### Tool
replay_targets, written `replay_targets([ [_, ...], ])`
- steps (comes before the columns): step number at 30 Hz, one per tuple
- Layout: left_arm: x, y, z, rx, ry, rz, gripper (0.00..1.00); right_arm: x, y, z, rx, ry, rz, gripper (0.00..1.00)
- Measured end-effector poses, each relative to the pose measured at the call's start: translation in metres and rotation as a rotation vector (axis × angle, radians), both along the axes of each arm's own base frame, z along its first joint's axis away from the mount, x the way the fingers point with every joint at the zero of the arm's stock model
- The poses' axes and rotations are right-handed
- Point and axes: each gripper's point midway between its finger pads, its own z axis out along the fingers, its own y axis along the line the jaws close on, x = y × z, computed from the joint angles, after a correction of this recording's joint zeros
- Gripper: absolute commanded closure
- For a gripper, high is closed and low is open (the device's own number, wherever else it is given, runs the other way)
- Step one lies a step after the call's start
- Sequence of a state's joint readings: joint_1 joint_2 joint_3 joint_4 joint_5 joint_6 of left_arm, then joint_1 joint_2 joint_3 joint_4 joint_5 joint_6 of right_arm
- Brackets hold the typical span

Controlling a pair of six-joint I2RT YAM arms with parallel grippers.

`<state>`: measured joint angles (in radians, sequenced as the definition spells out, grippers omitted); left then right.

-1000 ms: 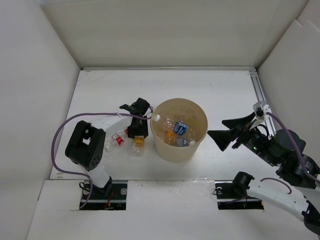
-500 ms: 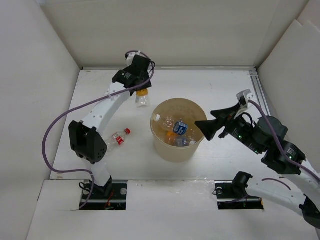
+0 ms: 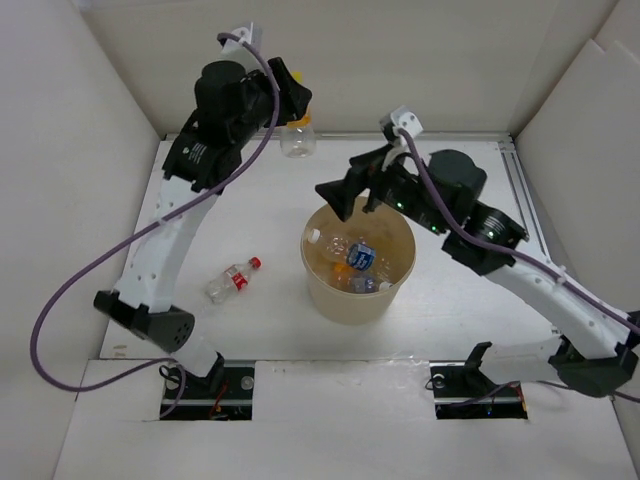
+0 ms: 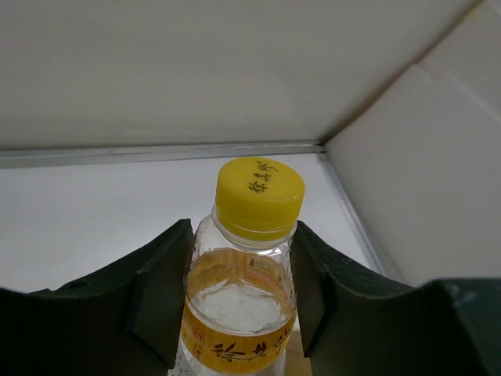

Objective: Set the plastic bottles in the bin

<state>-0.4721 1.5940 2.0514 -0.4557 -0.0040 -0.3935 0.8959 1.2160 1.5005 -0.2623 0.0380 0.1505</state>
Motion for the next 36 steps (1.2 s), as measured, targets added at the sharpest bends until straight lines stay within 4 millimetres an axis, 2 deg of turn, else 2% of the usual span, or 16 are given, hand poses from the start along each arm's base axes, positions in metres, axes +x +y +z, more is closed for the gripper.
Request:
replay_targets([
  [8, -0.092, -0.001, 0.071, -0.185, -0.17, -0.227, 1.0, 0.044, 0.048, 0.014, -0.026, -0.023, -0.014, 0.0],
  [11, -0.106, -0.007, 0.078, -0.232, -0.192, -0.292, 1.0, 0.047, 0.06, 0.013, -0.022, -0.017, 0.01, 0.0],
  [14, -0.113, -0.023, 0.065, -0.261, -0.153, -0.375, 1.0, 0.052, 0.067, 0.011, -0.016, -0.009, 0.013, 0.0],
  [16, -0.114, -0.032, 0.053, -0.262, -0.117, -0.407, 1.0, 0.055, 0.072, 0.008, -0.014, -0.006, 0.019, 0.14],
  [17, -0.112, -0.034, 0.047, -0.261, -0.099, -0.41, 1.0, 0.056, 0.073, 0.005, -0.02, 0.0, 0.019, 0.14],
  [18, -0.108, -0.034, 0.044, -0.26, -0.095, -0.405, 1.0, 0.057, 0.074, 0.004, -0.016, 0.007, 0.021, 0.32],
  [19, -0.105, -0.034, 0.042, -0.256, -0.092, -0.399, 0.98, 0.057, 0.075, 0.002, -0.018, 0.011, 0.024, 0.4],
  [20, -0.103, -0.035, 0.04, -0.251, -0.092, -0.403, 0.9, 0.057, 0.075, 0.001, -0.017, 0.02, 0.022, 0.5],
  [21, -0.103, -0.036, 0.039, -0.251, -0.093, -0.407, 0.76, 0.057, 0.074, 0.0, -0.013, 0.028, 0.02, 0.87],
  [22, -0.103, -0.036, 0.04, -0.249, -0.098, -0.405, 0.41, 0.059, 0.073, 0.001, -0.011, 0.028, 0.021, 0.96],
  [23, -0.101, -0.035, 0.04, -0.253, -0.099, -0.396, 0.19, 0.058, 0.073, 0.001, -0.014, 0.023, 0.026, 1.0],
  [24, -0.098, -0.032, 0.041, -0.259, -0.101, -0.371, 0.0, 0.058, 0.072, 0.003, -0.007, 0.017, 0.026, 1.0],
  [28, -0.093, -0.028, 0.035, -0.232, -0.09, -0.315, 0.0, 0.053, 0.063, -0.003, 0.002, 0.016, 0.004, 1.0],
  [33, -0.09, -0.013, 0.013, -0.071, -0.059, -0.241, 0.0, 0.035, 0.03, -0.069, -0.088, 0.098, -0.043, 0.92],
  [34, -0.086, -0.005, 0.008, -0.038, -0.063, -0.205, 0.0, 0.03, 0.021, -0.083, -0.108, 0.119, -0.055, 0.88],
  [36, -0.075, 0.015, -0.007, 0.026, -0.053, -0.114, 0.0, 0.021, 0.005, -0.101, -0.121, 0.144, -0.079, 0.5],
])
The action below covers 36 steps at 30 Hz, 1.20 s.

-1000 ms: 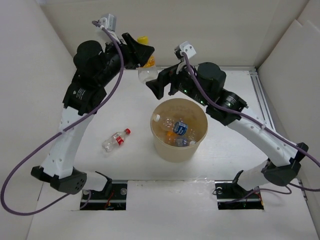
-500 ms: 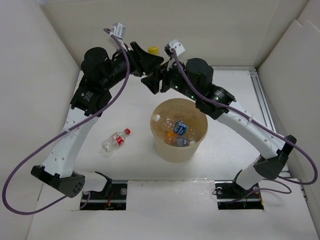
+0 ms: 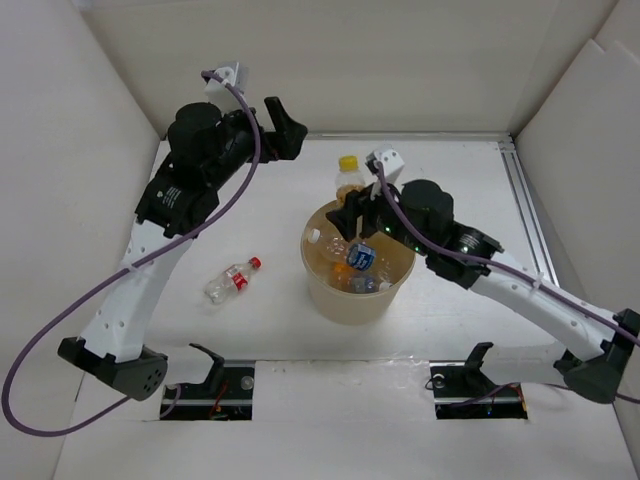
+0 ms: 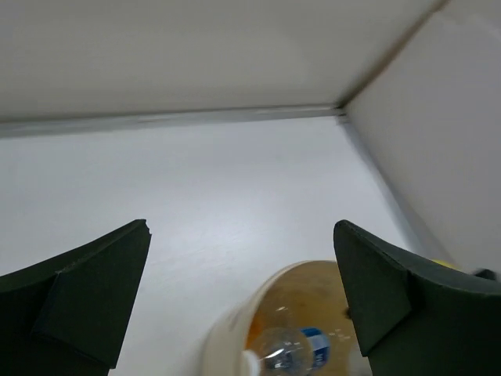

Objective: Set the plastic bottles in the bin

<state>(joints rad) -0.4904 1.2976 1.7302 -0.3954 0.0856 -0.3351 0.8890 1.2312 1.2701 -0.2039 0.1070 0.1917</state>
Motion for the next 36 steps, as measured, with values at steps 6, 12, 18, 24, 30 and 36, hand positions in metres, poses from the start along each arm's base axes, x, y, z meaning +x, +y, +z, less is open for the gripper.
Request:
replay_targets([
  [6, 0.008, 0.044, -0.089, 0.211, 0.127, 0.181, 0.0, -0.02, -0.038, -0.016, 0.021, 0.015, -0.064, 0.0],
  [12, -0.013, 0.079, -0.183, 0.42, 0.27, 0.25, 0.0, -0.03, -0.063, 0.004, 0.064, -0.015, -0.112, 0.0],
  [18, -0.044, 0.106, -0.235, 0.556, 0.312, 0.247, 0.0, -0.057, -0.096, 0.036, 0.158, -0.054, -0.115, 0.0],
  [24, -0.052, 0.108, -0.252, 0.625, 0.297, 0.186, 0.0, -0.084, -0.113, 0.057, 0.239, -0.075, -0.062, 0.0],
  [30, -0.037, 0.087, -0.299, 0.718, 0.41, 0.054, 0.02, -0.099, -0.12, 0.067, 0.281, -0.085, -0.019, 0.0],
  [36, -0.036, 0.089, -0.361, 0.839, 0.613, 0.005, 0.0, -0.109, -0.121, 0.064, 0.288, -0.08, 0.016, 0.0],
])
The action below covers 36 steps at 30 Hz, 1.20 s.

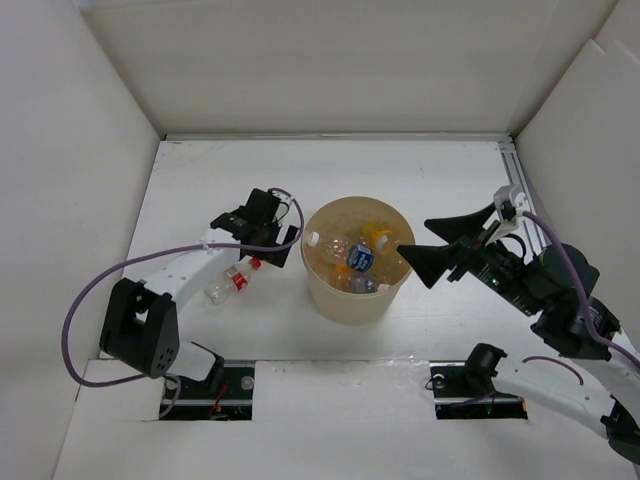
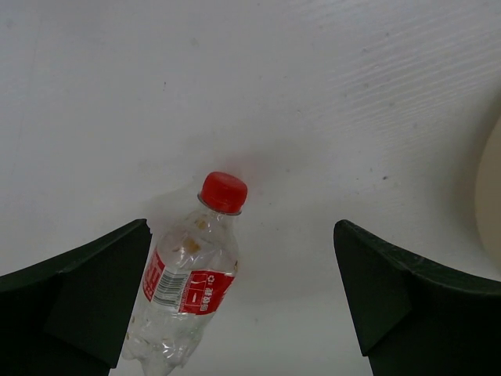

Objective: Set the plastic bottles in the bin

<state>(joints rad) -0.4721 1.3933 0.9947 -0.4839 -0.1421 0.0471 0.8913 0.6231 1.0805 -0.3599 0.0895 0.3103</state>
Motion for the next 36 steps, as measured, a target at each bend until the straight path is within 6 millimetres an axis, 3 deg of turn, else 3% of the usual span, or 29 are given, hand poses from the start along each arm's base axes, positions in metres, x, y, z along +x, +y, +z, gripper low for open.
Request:
replay_targets([
  [8, 0.001, 0.017, -0.011, 0.065, 0.029, 0.048, 0.0, -0.011, -0.001, -0.004, 0.001, -0.006, 0.046, 0.0],
  [17, -0.009, 0.025, -0.058, 0.135, 0.199, 0.036, 0.0, -0.019, -0.007, 0.0, 0.019, -0.023, 0.06, 0.0],
  [26, -0.007, 0.036, -0.061, 0.109, 0.224, 0.073, 0.03, -0.021, -0.006, -0.005, 0.001, -0.01, 0.072, 0.0],
  [31, -0.011, 0.036, -0.076, 0.121, 0.273, 0.069, 0.14, -0.023, -0.007, -0.004, 0.005, -0.014, 0.076, 0.0],
  [33, -0.01, 0.034, -0.077, 0.117, 0.276, 0.067, 0.3, -0.023, -0.007, -0.004, 0.004, -0.014, 0.076, 0.0],
  [36, -0.01, 0.034, -0.077, 0.118, 0.277, 0.069, 0.4, -0.023, -0.007, -0.004, 0.001, -0.011, 0.076, 0.0],
])
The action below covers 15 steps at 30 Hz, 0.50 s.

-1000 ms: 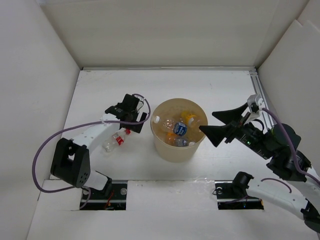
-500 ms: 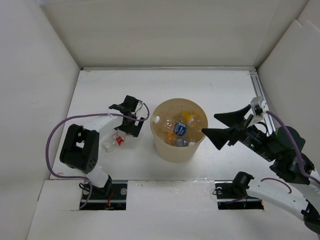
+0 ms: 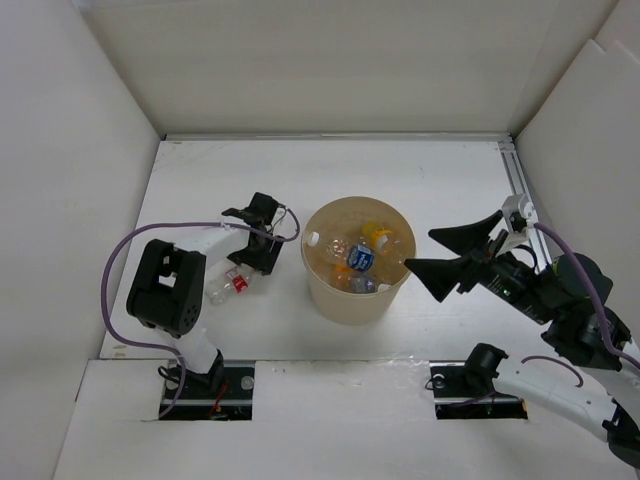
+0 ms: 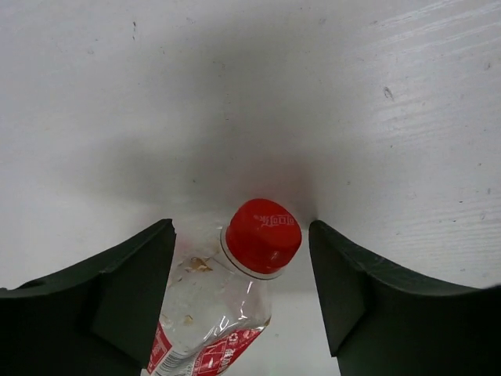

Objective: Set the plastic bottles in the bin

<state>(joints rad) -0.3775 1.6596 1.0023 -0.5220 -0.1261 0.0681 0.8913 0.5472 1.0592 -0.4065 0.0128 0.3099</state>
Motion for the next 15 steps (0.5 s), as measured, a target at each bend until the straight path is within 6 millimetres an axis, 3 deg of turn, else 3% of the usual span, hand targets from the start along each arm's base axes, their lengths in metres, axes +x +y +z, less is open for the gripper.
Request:
replay_targets([
  [5, 0.004, 0.006, 0.002, 0.032, -0.022, 0.019, 0.63, -0.001, 0.001, -0.001, -0.005, 0.005, 0.004, 0.0],
  [8, 0.008, 0.012, 0.005, 0.067, -0.046, 0.042, 0.93, -0.001, 0.001, 0.0, -0.008, 0.007, 0.005, 0.0],
  [10, 0.017, 0.016, 0.012, 0.094, -0.08, 0.064, 1.0, 0.001, 0.002, 0.001, -0.01, 0.009, 0.002, 0.0],
  [15, 0.054, 0.023, 0.036, 0.104, -0.169, 0.152, 1.0, 0.006, 0.005, 0.0, -0.023, 0.02, -0.01, 0.0],
])
